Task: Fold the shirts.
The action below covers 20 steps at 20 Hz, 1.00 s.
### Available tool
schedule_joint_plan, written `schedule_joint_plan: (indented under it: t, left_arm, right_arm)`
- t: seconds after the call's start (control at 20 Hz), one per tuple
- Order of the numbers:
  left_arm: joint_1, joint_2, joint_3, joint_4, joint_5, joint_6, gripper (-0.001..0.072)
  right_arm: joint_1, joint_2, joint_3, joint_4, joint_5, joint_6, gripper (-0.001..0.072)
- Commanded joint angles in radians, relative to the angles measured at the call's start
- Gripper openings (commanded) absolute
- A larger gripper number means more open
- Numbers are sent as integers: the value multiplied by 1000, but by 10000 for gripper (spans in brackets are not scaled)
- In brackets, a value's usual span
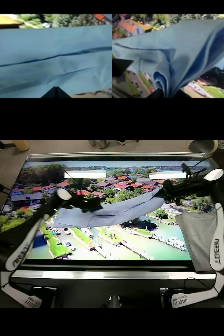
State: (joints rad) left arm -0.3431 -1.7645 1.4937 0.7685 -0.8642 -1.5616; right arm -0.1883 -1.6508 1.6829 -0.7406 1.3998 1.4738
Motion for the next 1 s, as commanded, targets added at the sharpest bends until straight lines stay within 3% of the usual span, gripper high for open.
schedule_joint_plan:
  t: [0.0,0.15,0.3,0.4,0.55,0.7,0.9,0.95]
  left_arm:
    - [-192,-155,-1,-363,233,-17,33]
    - [-323,-249,16,-636,367,37,32]
    - [-338,-274,32,-818,378,198,30]
    - [-270,-199,27,-751,374,307,29]
    - [-106,2,12,-494,358,305,30]
    - [97,245,12,-263,322,306,30]
    - [319,500,12,-209,230,306,31]
    - [352,542,12,-209,196,305,30]
  right_arm:
    - [-1,202,0,16,50,47,21]
    - [-1,292,0,15,98,103,22]
    - [0,295,0,15,89,117,22]
    - [43,279,0,12,33,120,22]
    - [204,202,0,17,-76,118,22]
    - [403,63,0,108,-271,95,23]
    - [628,-164,1,312,-483,50,26]
    - [661,-213,1,339,-524,50,137]
